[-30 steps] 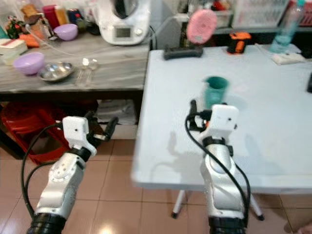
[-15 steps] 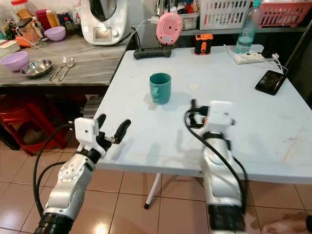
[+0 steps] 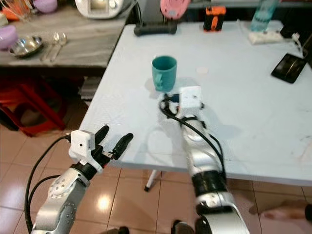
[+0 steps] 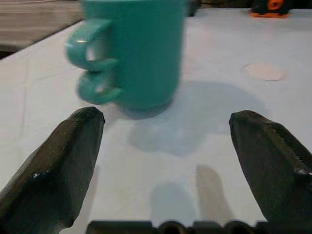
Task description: Setting the table
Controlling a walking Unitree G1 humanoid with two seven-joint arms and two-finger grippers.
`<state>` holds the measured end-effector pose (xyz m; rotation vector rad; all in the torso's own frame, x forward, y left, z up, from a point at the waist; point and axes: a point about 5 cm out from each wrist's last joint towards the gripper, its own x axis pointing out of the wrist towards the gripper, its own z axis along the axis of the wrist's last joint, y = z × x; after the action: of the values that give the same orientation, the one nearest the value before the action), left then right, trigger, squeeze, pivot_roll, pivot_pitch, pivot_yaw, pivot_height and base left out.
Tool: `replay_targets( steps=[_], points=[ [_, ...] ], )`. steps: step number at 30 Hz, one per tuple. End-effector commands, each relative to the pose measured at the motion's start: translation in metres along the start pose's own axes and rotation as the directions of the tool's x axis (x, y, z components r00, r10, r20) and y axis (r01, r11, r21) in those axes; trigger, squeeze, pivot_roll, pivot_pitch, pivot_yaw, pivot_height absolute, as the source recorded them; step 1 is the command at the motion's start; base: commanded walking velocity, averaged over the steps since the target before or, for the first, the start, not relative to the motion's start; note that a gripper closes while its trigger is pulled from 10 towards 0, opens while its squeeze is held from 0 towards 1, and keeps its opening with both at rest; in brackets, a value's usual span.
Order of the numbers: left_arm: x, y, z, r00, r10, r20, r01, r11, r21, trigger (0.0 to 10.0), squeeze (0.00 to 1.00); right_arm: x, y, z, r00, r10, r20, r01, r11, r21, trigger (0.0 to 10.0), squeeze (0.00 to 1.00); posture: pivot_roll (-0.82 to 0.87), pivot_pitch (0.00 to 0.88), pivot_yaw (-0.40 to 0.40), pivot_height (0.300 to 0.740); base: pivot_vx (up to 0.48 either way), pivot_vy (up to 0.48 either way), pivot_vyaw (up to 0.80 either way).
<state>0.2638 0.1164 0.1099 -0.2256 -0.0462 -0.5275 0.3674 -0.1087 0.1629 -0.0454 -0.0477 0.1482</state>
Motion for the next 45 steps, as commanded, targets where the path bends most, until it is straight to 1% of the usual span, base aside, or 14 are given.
replay_targets(
  steps=[1,3,8,10,12,14,21,28,29,30,31,32,36,45],
  points=[
    [-0.005,-0.003,0.001,0.999,-0.034,-0.006,0.033,0.999,-0.017,10.0,0.00,0.003,0.010,0.003,0.999,0.038,0.014,-0.038,0.999,-0.003,10.0,0.00,-0.03,0.231,0.085,0.740,0.000,0.000,0.00],
    [-0.006,-0.012,0.007,0.994,-0.109,0.008,0.109,0.993,-0.045,10.0,0.00,0.011,0.015,0.008,0.997,0.068,0.020,-0.068,0.998,-0.005,10.0,0.00,-0.03,0.234,0.086,0.740,0.000,0.000,0.00],
    [-0.002,-0.012,0.012,0.995,-0.099,0.015,0.099,0.995,-0.032,10.0,0.00,0.027,0.017,0.024,0.994,0.094,0.047,-0.092,0.995,-0.039,10.0,0.00,-0.02,0.226,0.081,0.740,0.000,0.000,0.00],
    [-0.002,-0.012,0.012,0.995,-0.097,0.014,0.097,0.995,-0.033,10.0,0.00,0.032,0.013,0.033,0.994,0.077,0.071,-0.072,0.995,-0.071,10.0,0.00,-0.02,0.222,0.078,0.740,0.000,0.000,0.00],
    [-0.002,-0.013,0.012,0.995,-0.095,0.017,0.096,0.995,-0.037,10.0,0.00,0.037,0.001,0.039,0.997,0.015,0.079,-0.008,0.995,-0.098,10.0,0.00,-0.01,0.213,0.074,0.740,0.000,0.000,0.00],
    [-0.002,-0.014,0.012,0.995,-0.095,0.019,0.096,0.995,-0.038,10.0,0.00,0.037,-0.005,0.040,0.996,-0.011,0.083,0.019,0.995,-0.100,10.0,0.00,-0.01,0.213,0.074,0.740,0.000,0.000,0.00],
    [-0.002,-0.014,0.012,0.995,-0.095,0.019,0.096,0.995,-0.042,10.0,0.00,0.035,-0.016,0.039,0.994,-0.054,0.098,0.066,0.990,-0.123,10.0,0.00,-0.02,0.216,0.074,0.740,0.000,0.000,0.00],
    [0.000,-0.015,0.011,0.995,-0.096,0.013,0.097,0.994,-0.041,10.0,0.00,0.037,-0.019,0.037,0.993,-0.062,0.097,0.074,0.989,-0.126,10.0,0.00,-0.03,0.219,0.076,0.740,0.000,0.000,0.00],
    [0.000,-0.015,0.011,0.995,-0.096,0.012,0.096,0.995,-0.041,10.0,0.00,0.037,-0.019,0.037,0.993,-0.060,0.098,0.072,0.989,-0.126,9.8,0.00,-0.03,0.219,0.076,0.740,0.000,0.000,0.00],
    [0.001,-0.015,0.011,0.995,-0.095,0.012,0.095,0.995,-0.039,10.0,0.00,0.038,-0.018,0.039,0.994,-0.056,0.099,0.068,0.990,-0.126,4.9,0.00,-0.03,0.219,0.076,0.740,0.000,0.000,0.00],
    [0.001,-0.014,0.011,0.996,-0.094,0.012,0.094,0.995,-0.039,10.0,0.00,0.038,-0.018,0.039,0.994,-0.053,0.100,0.065,0.990,-0.126,2.8,0.00,-0.03,0.219,0.076,0.740,0.000,0.000,0.00],
    [0.001,-0.014,0.011,0.996,-0.091,0.012,0.092,0.995,-0.037,10.0,0.00,0.039,-0.017,0.041,0.994,-0.049,0.103,0.061,0.990,-0.126,0.0,0.00,-0.02,0.220,0.074,0.740,0.000,0.000,0.00],
    [0.000,-0.013,0.011,0.996,-0.085,0.011,0.085,0.996,-0.036,10.0,0.00,0.041,-0.014,0.044,0.994,-0.035,0.106,0.049,0.990,-0.134,0.0,0.00,-0.01,0.217,0.070,0.740,0.000,0.000,0.00],
    [0.000,-0.014,0.010,0.997,-0.082,0.013,0.082,0.996,-0.042,10.0,0.00,0.042,-0.016,0.042,0.995,-0.028,0.097,0.042,0.989,-0.144,0.0,0.00,-0.02,0.214,0.068,0.740,0.000,0.000,0.00]
  ],
)
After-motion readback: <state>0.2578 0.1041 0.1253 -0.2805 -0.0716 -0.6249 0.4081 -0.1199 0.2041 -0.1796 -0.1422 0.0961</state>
